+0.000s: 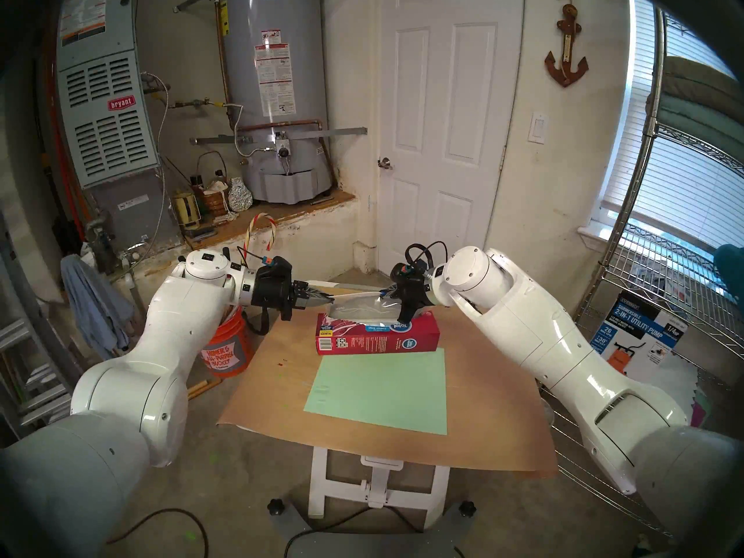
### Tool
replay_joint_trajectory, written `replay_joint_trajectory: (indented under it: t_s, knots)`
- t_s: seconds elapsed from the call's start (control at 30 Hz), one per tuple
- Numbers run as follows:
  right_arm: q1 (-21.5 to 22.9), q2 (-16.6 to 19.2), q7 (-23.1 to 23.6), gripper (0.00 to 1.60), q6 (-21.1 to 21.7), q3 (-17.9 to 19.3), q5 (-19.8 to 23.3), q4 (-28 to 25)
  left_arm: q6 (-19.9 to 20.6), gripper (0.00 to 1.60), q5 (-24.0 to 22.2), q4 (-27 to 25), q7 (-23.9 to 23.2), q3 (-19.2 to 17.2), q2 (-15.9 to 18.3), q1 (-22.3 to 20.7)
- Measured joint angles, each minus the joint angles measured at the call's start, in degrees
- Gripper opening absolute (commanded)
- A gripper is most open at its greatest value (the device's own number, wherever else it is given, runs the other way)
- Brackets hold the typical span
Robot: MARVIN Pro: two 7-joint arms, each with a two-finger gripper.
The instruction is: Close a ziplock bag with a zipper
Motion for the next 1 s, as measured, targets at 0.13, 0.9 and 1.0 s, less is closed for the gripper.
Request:
replay_joint_trajectory:
  t_s: [0.13,0.9,1.0]
  knots:
    - [-0.25,0.93,0.12,0.0,-0.02,0.47,-0.02,-0.17,-0.46,0.0,0.0,1.42,0.0,0.1,0.03,-0.72]
    - [-3.86,6.84,1.12,0.0,1.09,3.99,2.02,-4.48,-2.77,0.0,-0.44,4.71,-0.01,0.54,0.33,-3.06]
    - [-4.66,7.89,1.3,0.0,1.5,4.62,2.43,-5.54,-3.03,0.0,-0.63,4.88,-0.01,0.67,0.4,-3.21]
